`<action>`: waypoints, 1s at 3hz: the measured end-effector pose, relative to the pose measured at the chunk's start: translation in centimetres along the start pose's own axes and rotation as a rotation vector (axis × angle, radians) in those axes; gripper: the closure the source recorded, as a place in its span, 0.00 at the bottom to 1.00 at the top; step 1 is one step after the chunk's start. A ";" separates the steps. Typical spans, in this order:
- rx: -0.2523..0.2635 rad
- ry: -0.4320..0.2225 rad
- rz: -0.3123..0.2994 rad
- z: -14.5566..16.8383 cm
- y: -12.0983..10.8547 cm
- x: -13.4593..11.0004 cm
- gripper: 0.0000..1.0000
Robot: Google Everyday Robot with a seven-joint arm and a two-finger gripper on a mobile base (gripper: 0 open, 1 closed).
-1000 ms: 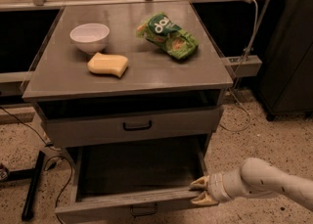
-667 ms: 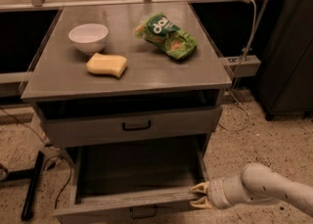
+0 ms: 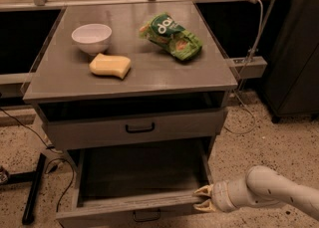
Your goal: Open middle drawer
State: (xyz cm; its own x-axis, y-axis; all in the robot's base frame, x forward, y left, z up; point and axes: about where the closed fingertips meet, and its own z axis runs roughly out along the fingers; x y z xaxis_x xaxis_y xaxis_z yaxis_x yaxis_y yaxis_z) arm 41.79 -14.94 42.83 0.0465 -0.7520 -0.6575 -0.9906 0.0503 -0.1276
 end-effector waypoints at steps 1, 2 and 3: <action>0.000 0.000 0.000 0.0 0.0 0.0 0.35; -0.017 -0.022 -0.001 0.3 1.5 0.5 0.12; -0.017 -0.022 -0.001 0.2 1.5 0.4 0.14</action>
Offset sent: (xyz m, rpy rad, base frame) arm -0.0414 -0.0065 -0.0252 0.0607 0.0280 0.0410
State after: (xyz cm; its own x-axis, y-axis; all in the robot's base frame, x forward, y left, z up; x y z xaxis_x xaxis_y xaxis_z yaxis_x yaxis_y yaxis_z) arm 40.39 -15.04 42.18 0.0506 -0.7373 -0.6737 -0.9925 0.0381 -0.1162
